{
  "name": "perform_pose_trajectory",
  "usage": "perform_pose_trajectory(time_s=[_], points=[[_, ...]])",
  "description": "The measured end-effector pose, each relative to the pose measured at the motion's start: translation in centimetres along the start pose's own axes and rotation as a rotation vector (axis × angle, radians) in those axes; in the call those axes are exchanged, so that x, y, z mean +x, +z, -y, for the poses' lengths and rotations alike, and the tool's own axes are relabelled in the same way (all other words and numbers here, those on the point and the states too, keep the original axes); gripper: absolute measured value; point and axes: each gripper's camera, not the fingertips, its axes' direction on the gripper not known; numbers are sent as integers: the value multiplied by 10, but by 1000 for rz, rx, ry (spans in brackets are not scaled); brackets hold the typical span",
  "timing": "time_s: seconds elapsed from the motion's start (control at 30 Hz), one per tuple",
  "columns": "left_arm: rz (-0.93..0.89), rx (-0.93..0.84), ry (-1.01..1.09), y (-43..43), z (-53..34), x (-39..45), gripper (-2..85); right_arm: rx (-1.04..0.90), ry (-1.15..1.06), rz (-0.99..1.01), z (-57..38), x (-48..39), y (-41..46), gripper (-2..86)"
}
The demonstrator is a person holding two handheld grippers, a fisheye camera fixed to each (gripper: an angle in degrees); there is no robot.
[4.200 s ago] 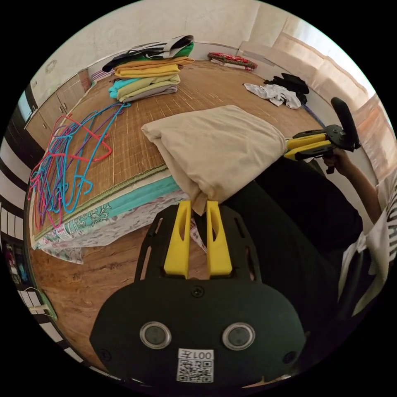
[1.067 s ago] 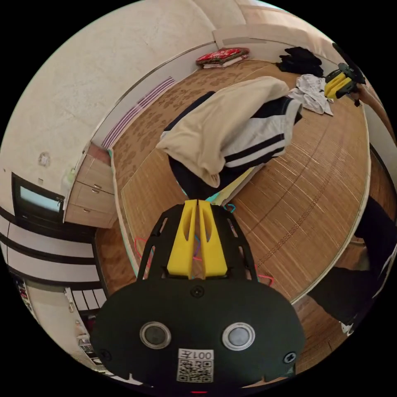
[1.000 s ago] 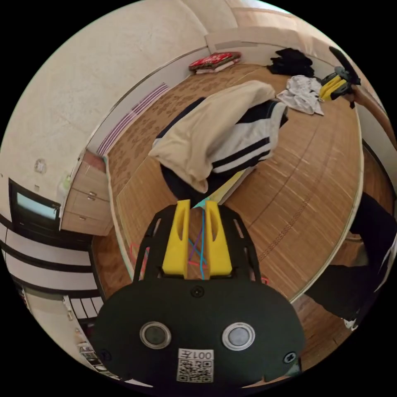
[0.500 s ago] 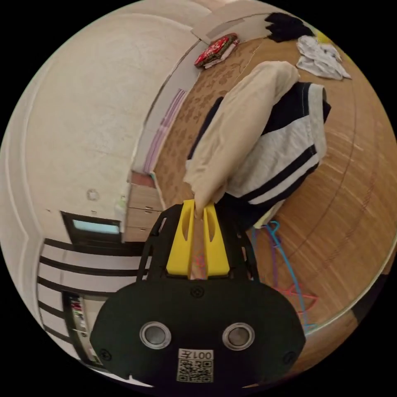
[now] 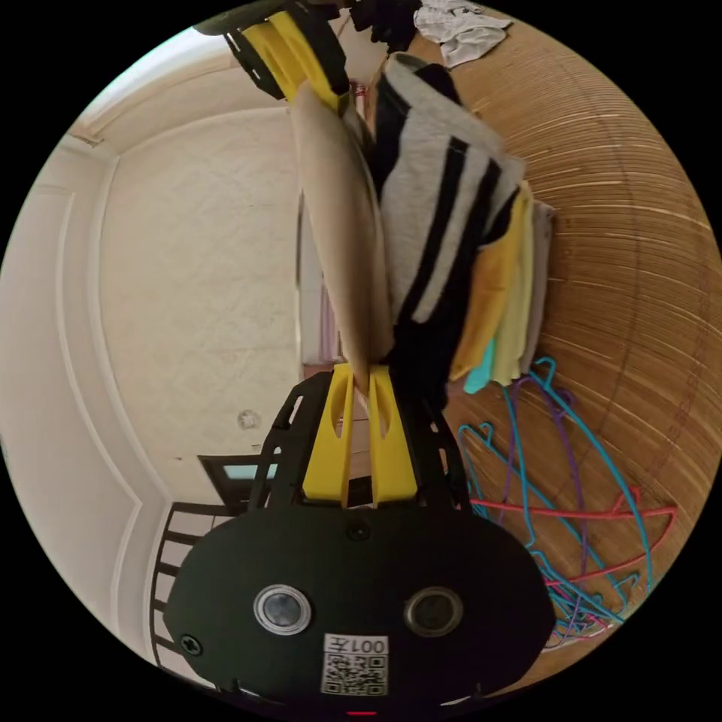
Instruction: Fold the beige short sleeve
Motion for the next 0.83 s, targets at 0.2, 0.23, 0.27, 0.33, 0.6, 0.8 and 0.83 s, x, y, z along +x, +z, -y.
perform_pose_trajectory(time_s=[0.2, 0.23, 0.27, 0.33, 0.6, 0.8, 0.83], points=[[-107, 1, 11, -1, -18, 16, 10, -36, 20, 42, -27, -12, 8, 50], [-109, -21, 30, 0, -25, 19, 3, -71, 36, 102, -35, -6, 10, 42], [-106, -32, 42, 1, -28, 21, 0, -90, 43, 139, -39, -3, 12, 38], [-140, -71, 23, 3, -43, 24, -7, -163, 114, 286, -61, 9, 19, 28], [-708, 66, -499, -21, -68, 16, -10, 42, 657, 646, -215, 3, 0, 12], [-1025, 132, -623, -49, -40, 84, -10, -206, 984, 315, -363, -25, 0, 15], [-1034, 127, -643, -54, -31, 98, -10, -242, 1056, 261, -392, -22, 0, 21]])
